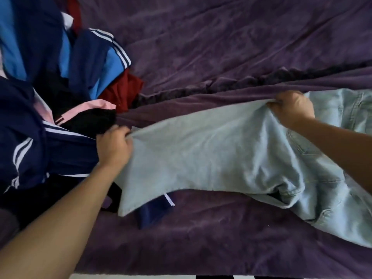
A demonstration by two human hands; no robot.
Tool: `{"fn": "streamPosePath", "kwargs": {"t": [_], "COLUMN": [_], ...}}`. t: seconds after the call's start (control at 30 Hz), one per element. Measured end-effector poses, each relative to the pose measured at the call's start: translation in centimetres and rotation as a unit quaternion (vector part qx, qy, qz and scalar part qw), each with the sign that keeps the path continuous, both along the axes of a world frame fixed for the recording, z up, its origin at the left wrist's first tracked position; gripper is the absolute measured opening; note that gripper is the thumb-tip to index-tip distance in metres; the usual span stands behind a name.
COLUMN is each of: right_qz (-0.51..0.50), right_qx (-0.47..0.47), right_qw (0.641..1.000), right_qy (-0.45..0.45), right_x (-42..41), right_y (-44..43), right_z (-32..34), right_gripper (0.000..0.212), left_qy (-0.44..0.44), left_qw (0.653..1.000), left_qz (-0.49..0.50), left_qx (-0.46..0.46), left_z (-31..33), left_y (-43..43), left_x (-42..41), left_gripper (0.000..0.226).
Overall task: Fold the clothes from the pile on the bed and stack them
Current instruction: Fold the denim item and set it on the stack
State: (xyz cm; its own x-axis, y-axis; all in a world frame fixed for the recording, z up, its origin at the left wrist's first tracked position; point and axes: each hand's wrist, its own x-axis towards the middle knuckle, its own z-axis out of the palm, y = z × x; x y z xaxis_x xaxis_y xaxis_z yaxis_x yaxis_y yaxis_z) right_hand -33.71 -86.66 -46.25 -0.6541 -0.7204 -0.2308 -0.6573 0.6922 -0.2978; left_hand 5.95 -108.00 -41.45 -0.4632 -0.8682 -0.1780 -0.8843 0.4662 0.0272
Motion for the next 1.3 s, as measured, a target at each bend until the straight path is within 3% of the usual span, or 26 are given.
{"fn": "streamPosePath", "kwargs": {"t": [0.13,0.27,0.43,0.5,0.53,0.63,0.8,0.9,1.07,1.17,1.3], "right_qz": [-0.088,-0.106,0.048,0.125,0.156,0.151,0.089,0.12,0.181,0.106,0.021], "right_qx": [-0.026,-0.055,-0.149,-0.101,-0.062,0.058,-0.003,-0.064,-0.125,-0.145,-0.22], "right_qw": [0.995,0.992,0.987,0.986,0.985,0.987,0.996,0.99,0.972,0.974,0.962], "right_qy": [0.032,0.034,-0.035,-0.054,-0.043,-0.006,0.006,-0.029,-0.079,-0.139,-0.161], "right_x": [-2.0,0.3,12.7,17.9,19.7,21.2,20.7,19.7,18.0,16.5,12.2], "right_y": [-2.7,-2.3,5.1,9.3,11.1,14.0,13.7,14.8,20.3,22.3,20.5], "right_z": [-0.1,-1.2,-0.6,-1.0,-1.6,-3.9,-3.7,-1.1,4.7,7.0,8.8], "right_gripper": [0.027,0.036,0.015,0.012,0.021,0.053,0.006,0.008,0.019,0.025,0.029], "left_qy": [0.016,0.065,0.147,0.114,0.095,0.081,0.092,0.072,0.045,0.085,0.172], "left_qw": [0.997,0.995,0.958,0.938,0.931,0.934,0.916,0.909,0.94,0.927,0.909], "left_qz": [-0.024,0.02,-0.245,-0.323,-0.343,-0.342,-0.386,-0.406,-0.322,-0.358,-0.378], "left_qx": [-0.066,-0.075,0.0,0.061,0.078,0.064,0.051,0.067,0.098,0.066,-0.027], "left_z": [0.8,-1.9,-5.7,-7.6,-8.5,-10.3,-10.4,-9.6,-7.5,-5.8,-3.2], "left_y": [-7.3,-6.3,7.2,11.9,13.3,14.4,15.1,16.5,17.4,18.3,19.5], "left_x": [-5.1,-6.6,-2.4,-0.1,0.8,1.2,-2.8,-4.9,-5.5,-5.2,-5.3], "left_gripper": [0.02,0.029,0.006,0.01,0.011,0.016,0.032,0.047,0.072,0.065,0.027]}}
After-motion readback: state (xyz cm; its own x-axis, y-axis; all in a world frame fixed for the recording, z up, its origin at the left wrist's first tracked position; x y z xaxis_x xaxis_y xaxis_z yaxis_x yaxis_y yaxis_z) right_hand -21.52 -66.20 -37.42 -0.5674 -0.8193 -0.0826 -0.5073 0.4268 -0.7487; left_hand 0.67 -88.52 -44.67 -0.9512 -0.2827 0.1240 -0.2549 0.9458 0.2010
